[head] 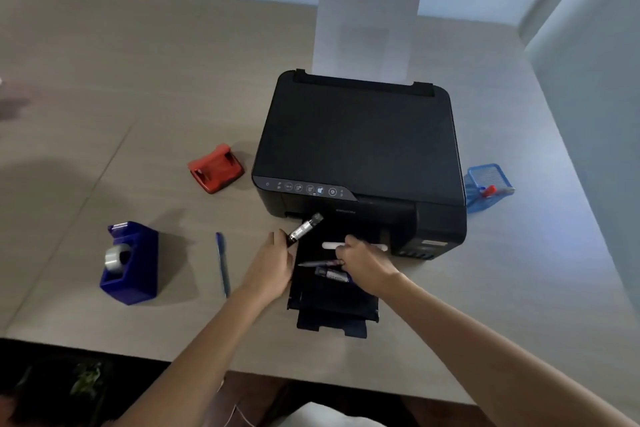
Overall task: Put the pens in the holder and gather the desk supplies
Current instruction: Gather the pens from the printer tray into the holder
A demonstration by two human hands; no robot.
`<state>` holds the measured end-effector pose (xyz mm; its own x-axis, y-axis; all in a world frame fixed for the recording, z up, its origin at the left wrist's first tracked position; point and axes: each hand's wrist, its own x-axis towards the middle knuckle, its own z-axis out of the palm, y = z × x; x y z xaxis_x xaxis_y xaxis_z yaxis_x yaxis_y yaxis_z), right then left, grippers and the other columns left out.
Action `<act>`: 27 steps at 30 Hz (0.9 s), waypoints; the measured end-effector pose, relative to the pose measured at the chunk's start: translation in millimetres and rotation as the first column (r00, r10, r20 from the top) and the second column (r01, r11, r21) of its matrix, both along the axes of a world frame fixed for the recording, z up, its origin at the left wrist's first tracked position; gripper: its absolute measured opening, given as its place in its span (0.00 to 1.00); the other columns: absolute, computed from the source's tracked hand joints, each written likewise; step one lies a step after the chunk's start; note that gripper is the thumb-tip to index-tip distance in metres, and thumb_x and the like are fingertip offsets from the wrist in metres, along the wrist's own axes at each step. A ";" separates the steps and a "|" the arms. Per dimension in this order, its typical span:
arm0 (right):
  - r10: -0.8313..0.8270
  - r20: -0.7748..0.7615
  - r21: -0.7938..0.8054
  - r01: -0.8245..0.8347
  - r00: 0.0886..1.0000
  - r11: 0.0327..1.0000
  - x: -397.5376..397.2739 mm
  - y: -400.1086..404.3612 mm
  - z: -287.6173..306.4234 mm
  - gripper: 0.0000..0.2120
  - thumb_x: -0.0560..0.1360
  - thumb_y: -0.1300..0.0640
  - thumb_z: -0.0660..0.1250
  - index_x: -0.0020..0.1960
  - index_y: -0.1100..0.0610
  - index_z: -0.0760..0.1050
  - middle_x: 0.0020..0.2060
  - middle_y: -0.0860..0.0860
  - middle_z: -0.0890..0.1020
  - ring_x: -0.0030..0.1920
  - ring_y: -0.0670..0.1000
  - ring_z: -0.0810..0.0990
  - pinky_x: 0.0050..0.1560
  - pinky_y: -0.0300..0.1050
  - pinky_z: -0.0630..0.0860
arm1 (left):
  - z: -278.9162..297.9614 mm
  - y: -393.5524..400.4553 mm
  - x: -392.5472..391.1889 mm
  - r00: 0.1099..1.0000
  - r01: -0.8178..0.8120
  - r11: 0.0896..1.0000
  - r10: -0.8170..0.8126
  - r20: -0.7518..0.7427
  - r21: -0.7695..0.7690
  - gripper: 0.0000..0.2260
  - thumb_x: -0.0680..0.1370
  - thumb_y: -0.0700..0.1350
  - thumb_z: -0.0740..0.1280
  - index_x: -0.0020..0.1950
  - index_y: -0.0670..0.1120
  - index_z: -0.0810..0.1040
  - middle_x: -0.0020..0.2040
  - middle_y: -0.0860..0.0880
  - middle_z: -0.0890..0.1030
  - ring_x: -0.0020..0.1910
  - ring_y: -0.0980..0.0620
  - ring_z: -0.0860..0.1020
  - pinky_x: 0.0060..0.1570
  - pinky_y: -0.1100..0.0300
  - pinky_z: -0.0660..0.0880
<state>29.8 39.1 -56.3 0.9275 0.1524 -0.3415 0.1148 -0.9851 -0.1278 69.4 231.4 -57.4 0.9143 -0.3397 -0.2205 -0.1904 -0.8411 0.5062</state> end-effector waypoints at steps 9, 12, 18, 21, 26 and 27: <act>-0.236 0.096 0.141 0.222 0.967 0.965 -17.3 -33.2 -3.1 0.13 0.74 0.70 0.61 0.57 0.60 0.67 0.52 0.58 0.76 0.52 0.58 0.74 0.52 0.50 0.73 | -3.4 -17.7 -31.3 0.921 0.369 0.927 -0.374 0.105 0.064 0.15 0.77 0.43 0.65 0.64 0.48 0.72 0.56 0.46 0.77 0.53 0.46 0.78 0.50 0.53 0.77; -0.195 0.071 0.104 0.187 0.978 0.977 -13.1 -39.6 -2.1 0.25 0.66 0.75 0.65 0.60 0.59 0.67 0.55 0.57 0.74 0.55 0.57 0.74 0.53 0.50 0.76 | -20.2 -27.4 -29.6 0.897 0.405 0.875 -0.436 0.070 0.265 0.17 0.80 0.47 0.61 0.68 0.49 0.66 0.62 0.45 0.71 0.59 0.45 0.74 0.56 0.52 0.74; -0.085 0.040 -0.098 0.088 0.996 0.991 0.1 -35.9 -12.2 0.14 0.74 0.67 0.63 0.59 0.62 0.67 0.59 0.58 0.71 0.59 0.59 0.70 0.55 0.52 0.75 | -32.8 -18.8 -44.9 0.876 0.373 0.824 -0.464 0.130 0.427 0.15 0.79 0.51 0.62 0.62 0.45 0.69 0.58 0.43 0.75 0.55 0.44 0.75 0.49 0.51 0.75; -0.075 0.052 -0.126 0.081 0.996 0.989 -5.2 -35.5 -20.8 0.11 0.76 0.60 0.63 0.57 0.61 0.69 0.57 0.58 0.72 0.58 0.59 0.71 0.52 0.51 0.74 | -23.2 -0.2 -52.6 0.875 0.408 0.828 -0.475 0.093 0.385 0.12 0.73 0.51 0.70 0.52 0.46 0.77 0.46 0.47 0.83 0.45 0.45 0.81 0.39 0.53 0.78; -0.082 0.060 -0.004 0.082 0.995 0.997 -34.6 -41.3 -8.7 0.08 0.76 0.62 0.61 0.55 0.60 0.69 0.47 0.59 0.79 0.48 0.60 0.77 0.43 0.53 0.77 | 24.7 28.6 -55.4 0.970 0.234 0.960 -0.219 -0.104 0.157 0.13 0.81 0.52 0.58 0.62 0.47 0.69 0.49 0.46 0.82 0.43 0.47 0.80 0.42 0.57 0.75; -0.091 0.021 0.081 0.089 0.996 0.993 -45.8 -47.1 -2.5 0.10 0.77 0.63 0.58 0.57 0.60 0.67 0.48 0.60 0.79 0.47 0.62 0.78 0.42 0.53 0.75 | 41.2 28.0 -52.0 0.968 0.215 0.972 -0.199 -0.153 0.096 0.12 0.82 0.51 0.57 0.62 0.48 0.69 0.47 0.47 0.81 0.41 0.50 0.78 0.42 0.60 0.73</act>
<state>-16.1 -8.1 -58.8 0.9466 0.0936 -0.3085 0.0300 -0.9783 -0.2049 17.4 259.5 -16.2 0.7836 -0.4841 -0.3893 -0.2996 -0.8435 0.4459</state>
